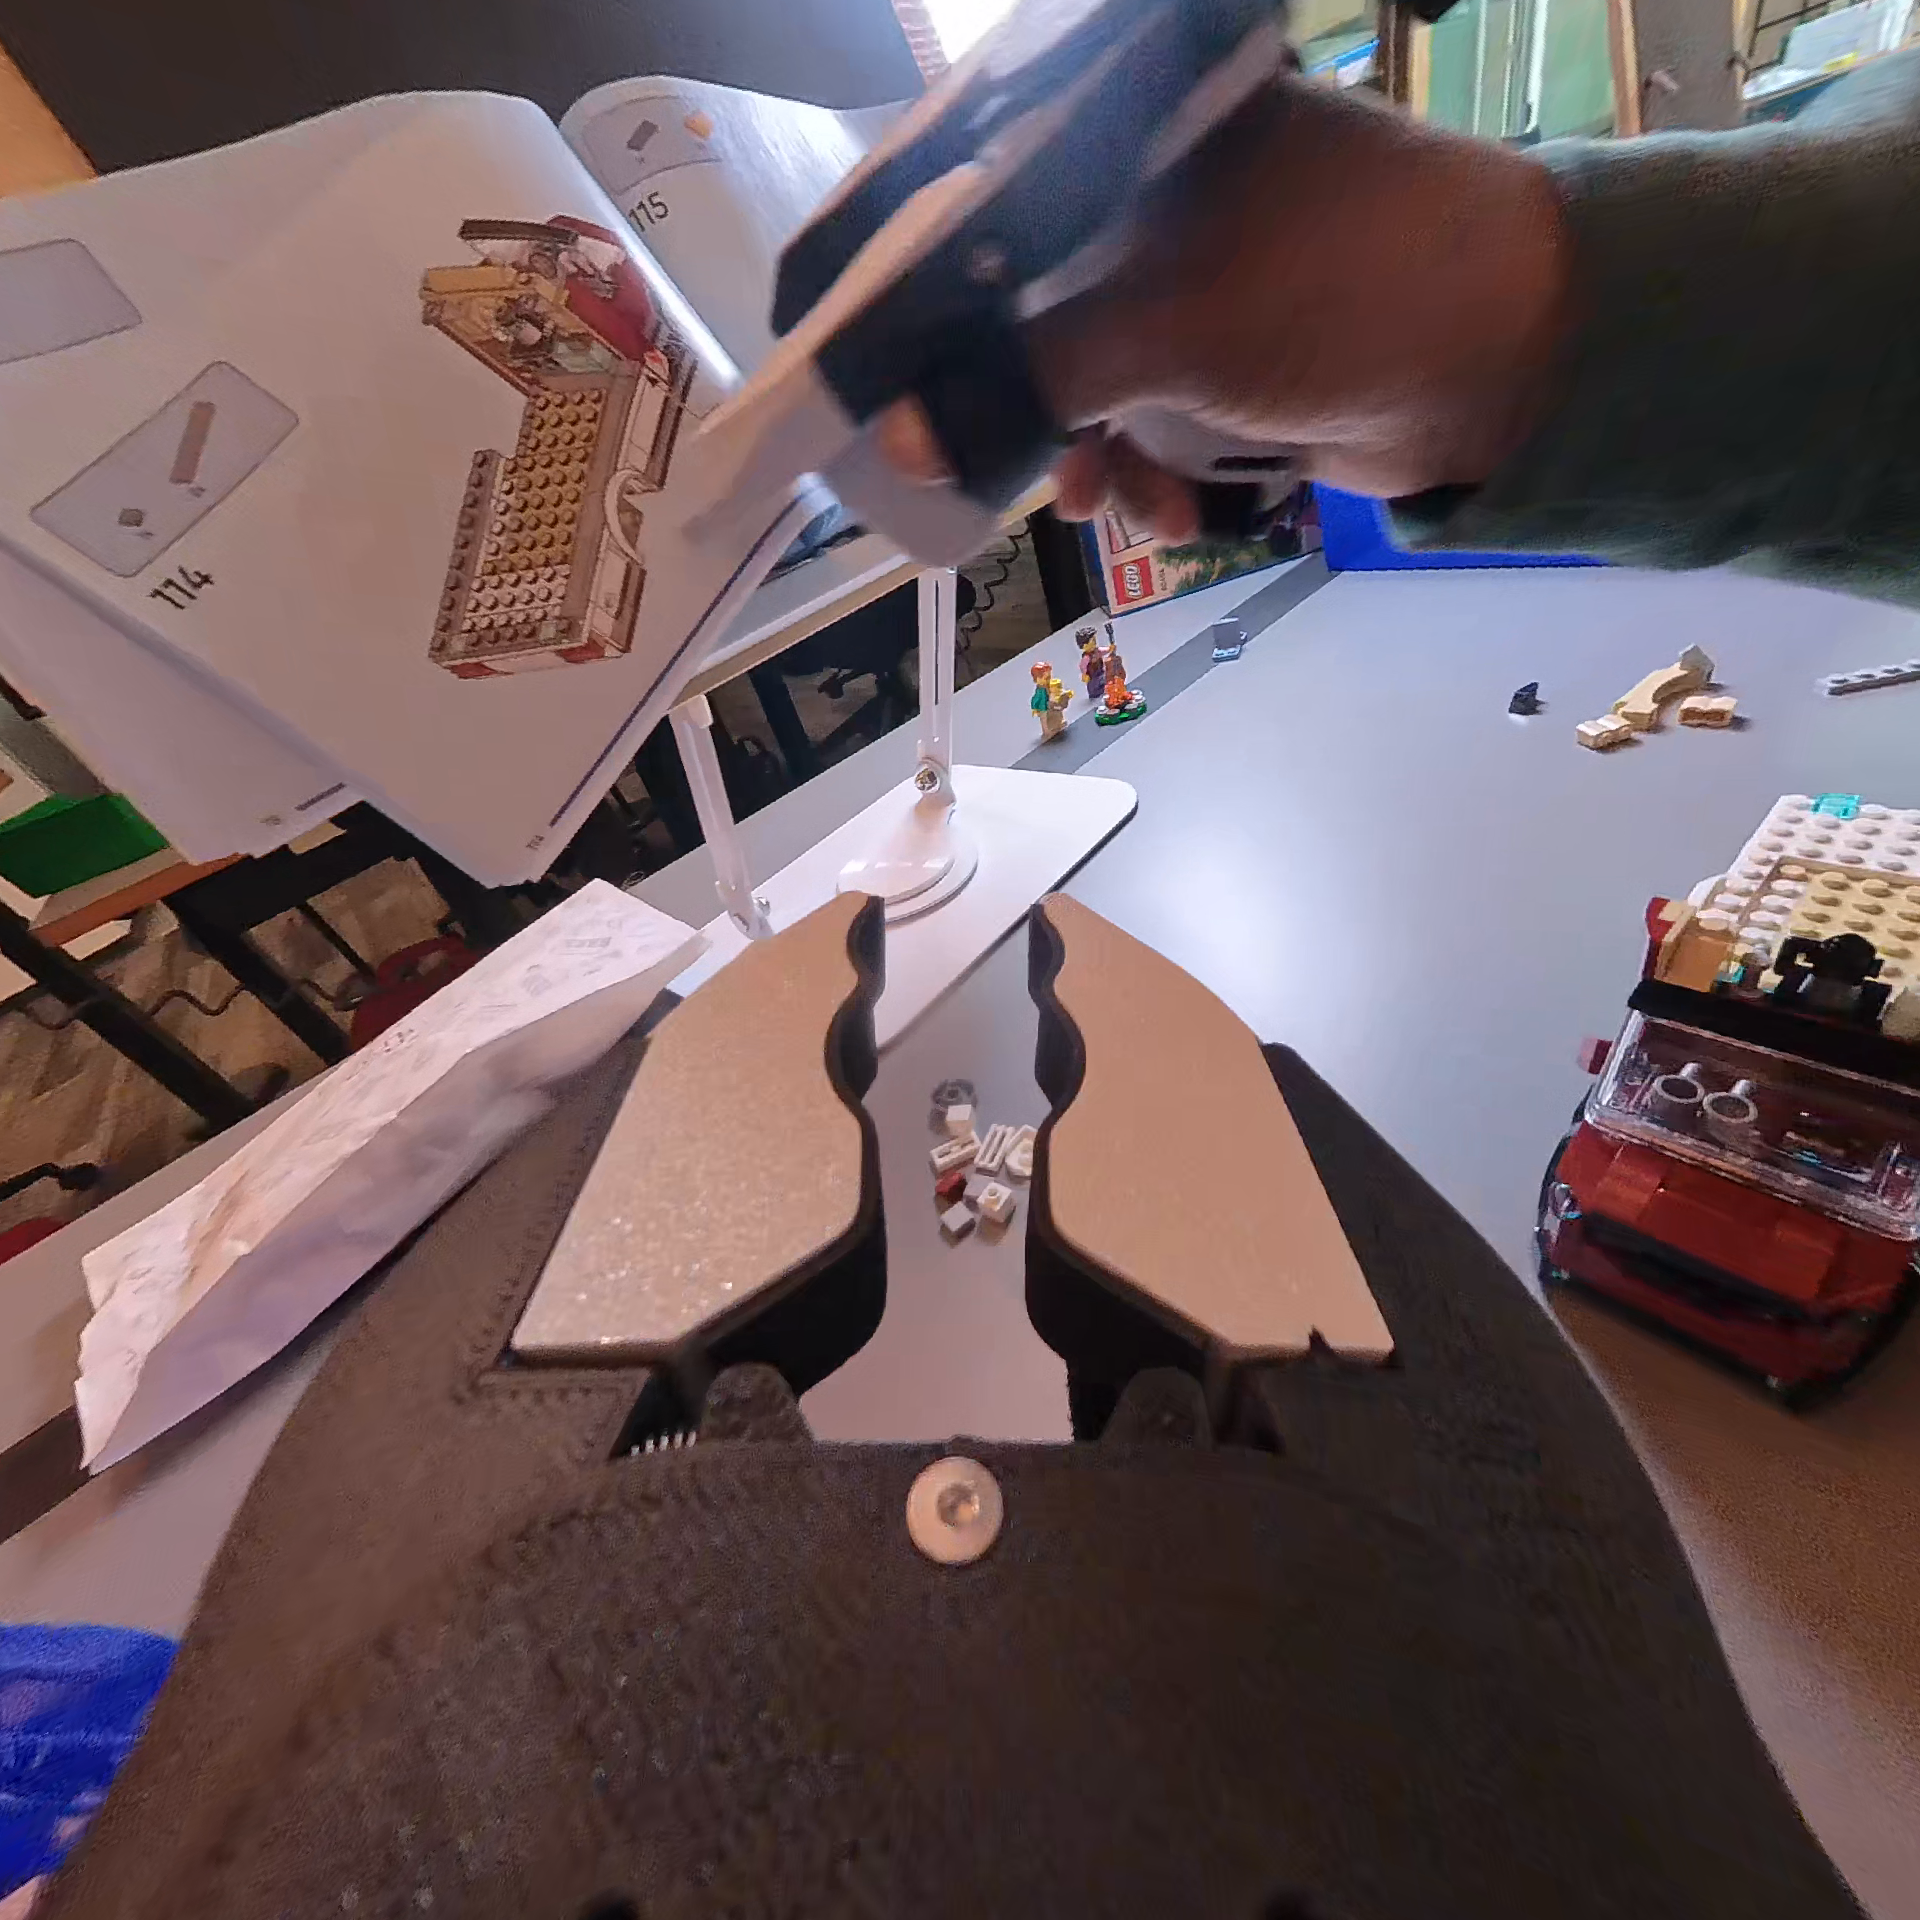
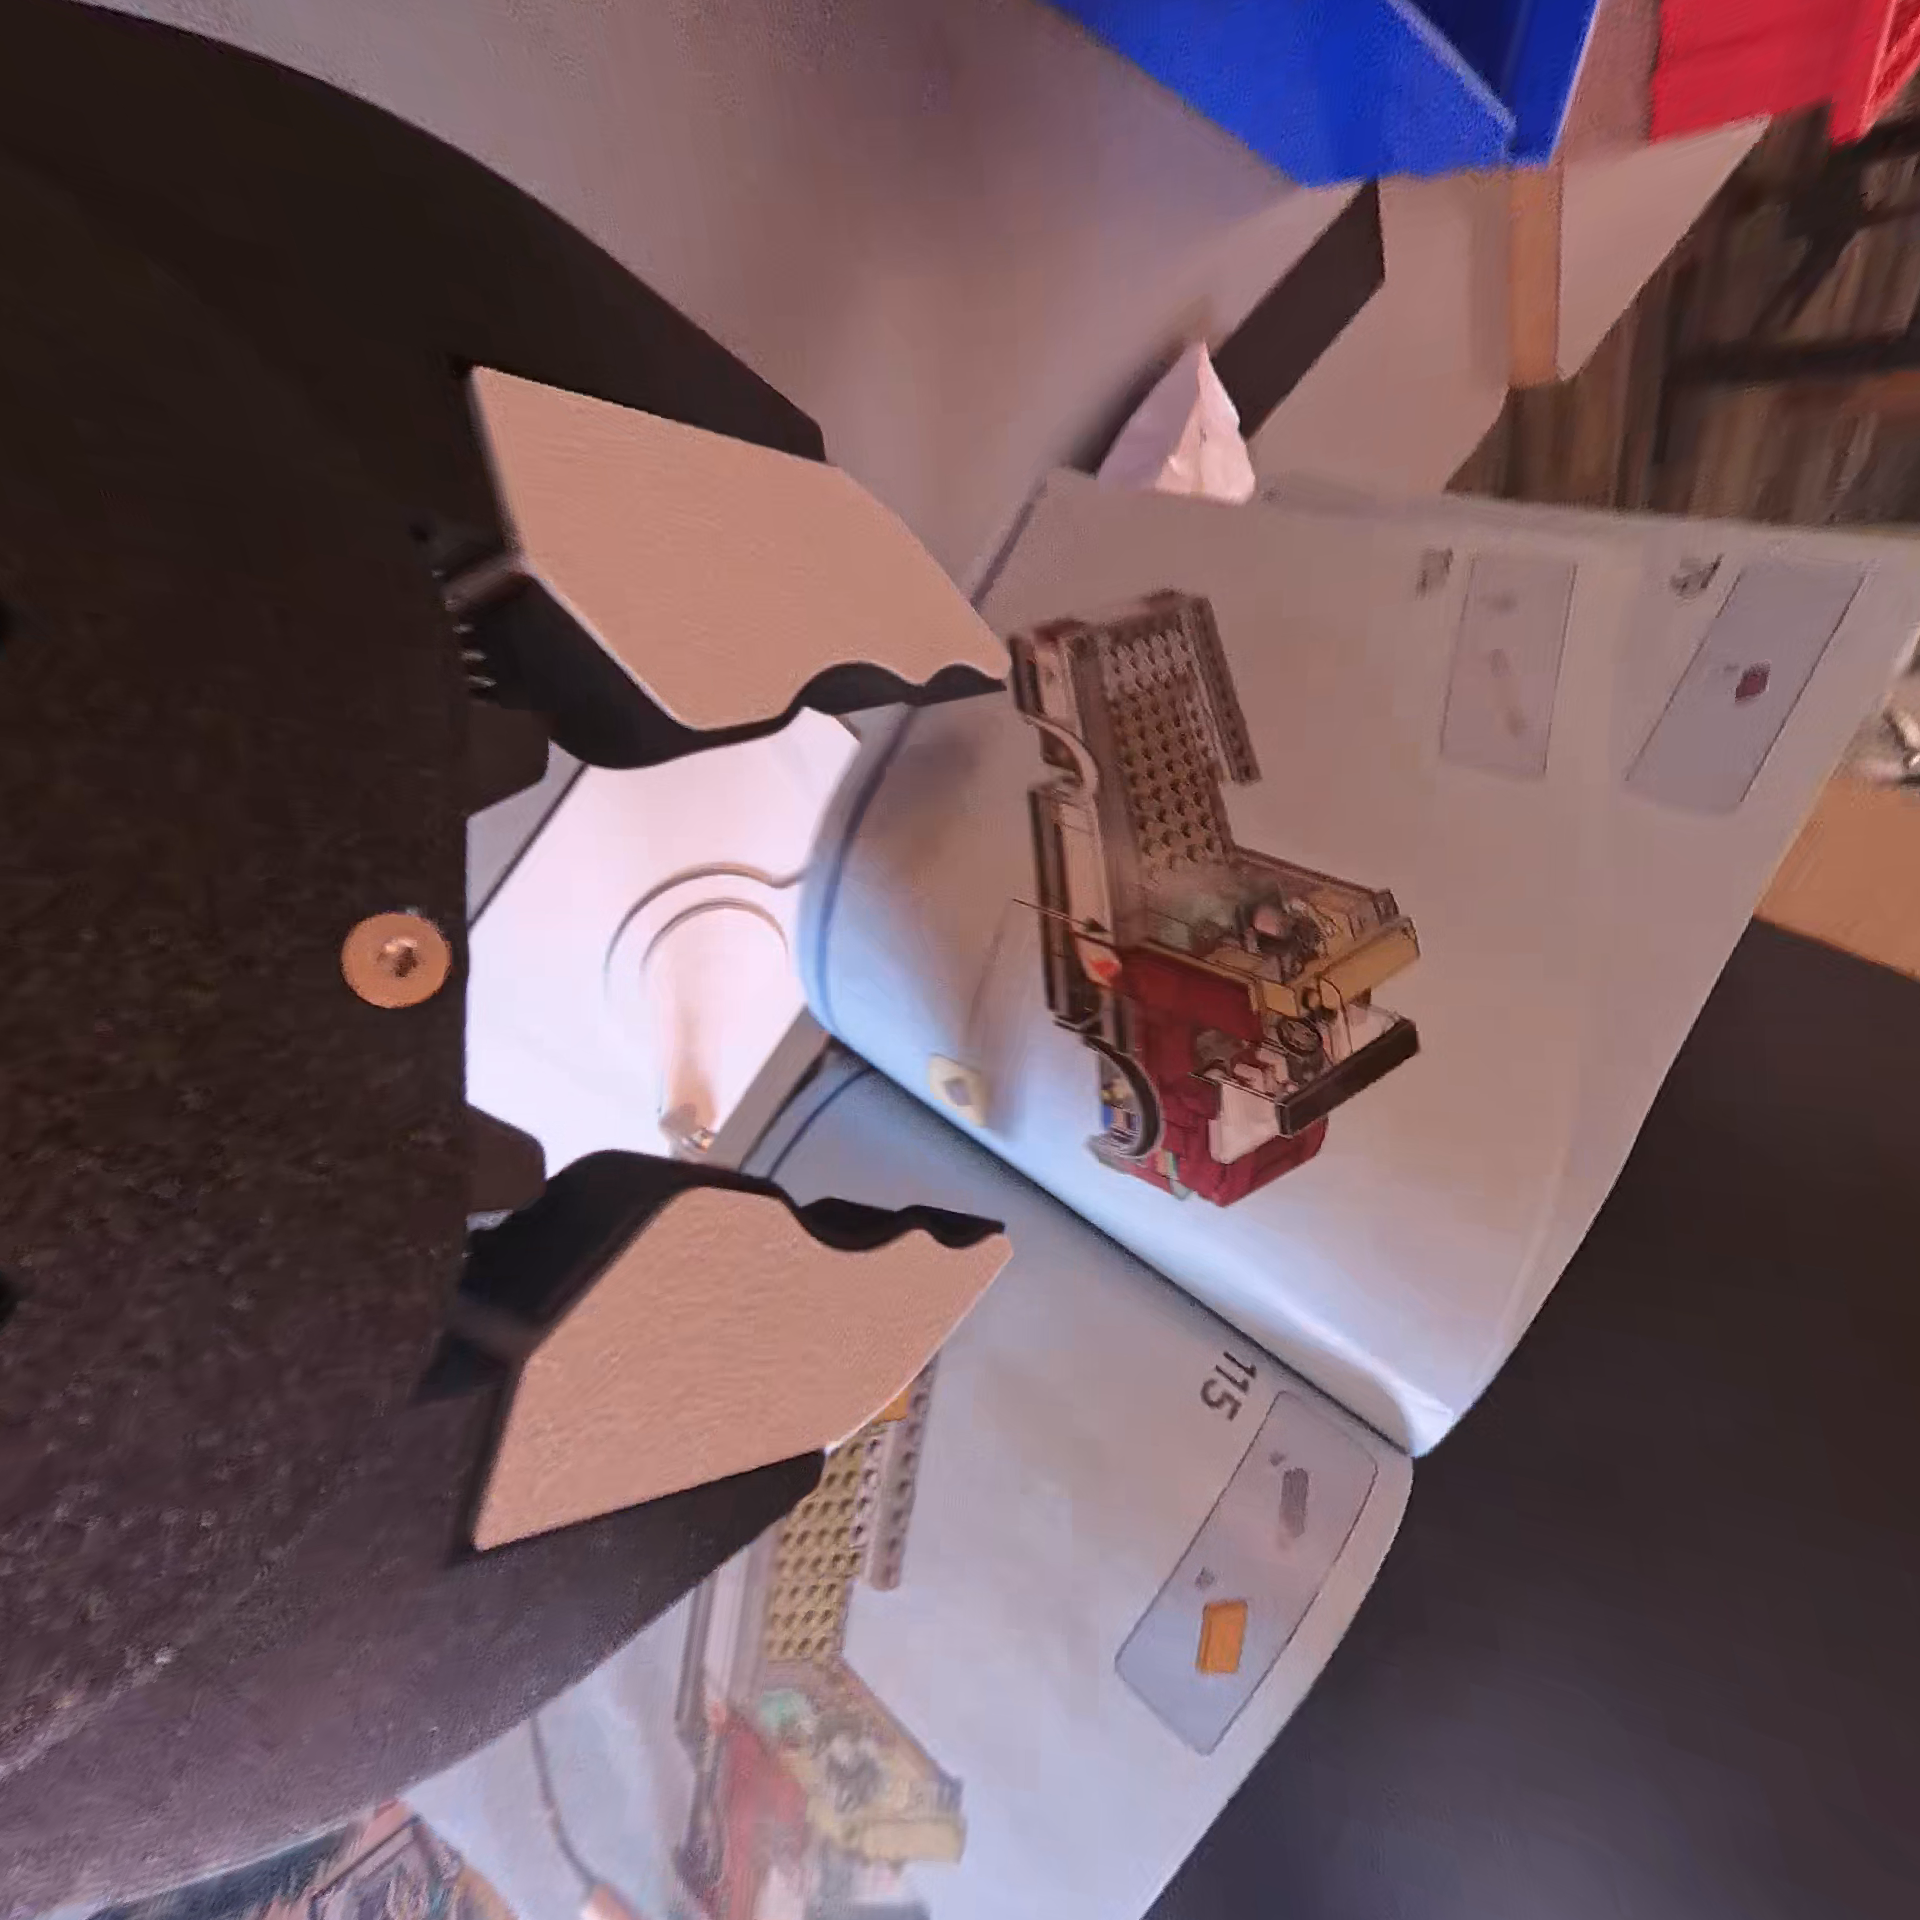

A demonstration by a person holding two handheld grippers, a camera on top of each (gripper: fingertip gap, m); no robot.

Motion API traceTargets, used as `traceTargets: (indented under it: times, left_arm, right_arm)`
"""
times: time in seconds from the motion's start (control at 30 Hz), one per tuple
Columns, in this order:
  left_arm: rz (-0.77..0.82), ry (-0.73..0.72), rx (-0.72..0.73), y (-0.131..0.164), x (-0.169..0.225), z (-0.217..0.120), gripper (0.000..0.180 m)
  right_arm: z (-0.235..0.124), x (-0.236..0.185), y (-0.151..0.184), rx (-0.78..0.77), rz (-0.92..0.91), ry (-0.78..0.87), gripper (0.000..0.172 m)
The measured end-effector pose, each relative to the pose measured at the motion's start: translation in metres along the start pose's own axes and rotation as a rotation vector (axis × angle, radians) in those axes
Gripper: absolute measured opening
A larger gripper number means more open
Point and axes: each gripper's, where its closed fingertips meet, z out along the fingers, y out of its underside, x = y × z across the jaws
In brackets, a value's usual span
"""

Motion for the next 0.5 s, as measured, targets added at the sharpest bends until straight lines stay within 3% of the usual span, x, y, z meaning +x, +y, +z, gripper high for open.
traceTargets:
  times: [0.07,0.13,0.2,0.5]
  left_arm:
    - [-0.007,0.015,0.001,0.0,0.005,-0.001,0.026]
    - [0.011,0.012,0.005,0.001,0.006,-0.007,0.025]
    - [0.031,0.003,0.006,0.001,0.001,-0.011,0.023]
    - [-0.077,-0.011,0.025,-0.037,-0.041,0.018,0.029]
  right_arm:
    - [0.021,0.01,0.0,-0.026,-0.009,0.079,0.079]
    - [0.024,0.02,-0.003,0.017,-0.046,0.15,0.057]
    - [0.02,0.023,-0.004,0.063,-0.033,0.156,0.046]
    - [-0.006,0.032,-0.007,0.193,0.101,-0.012,0.024]
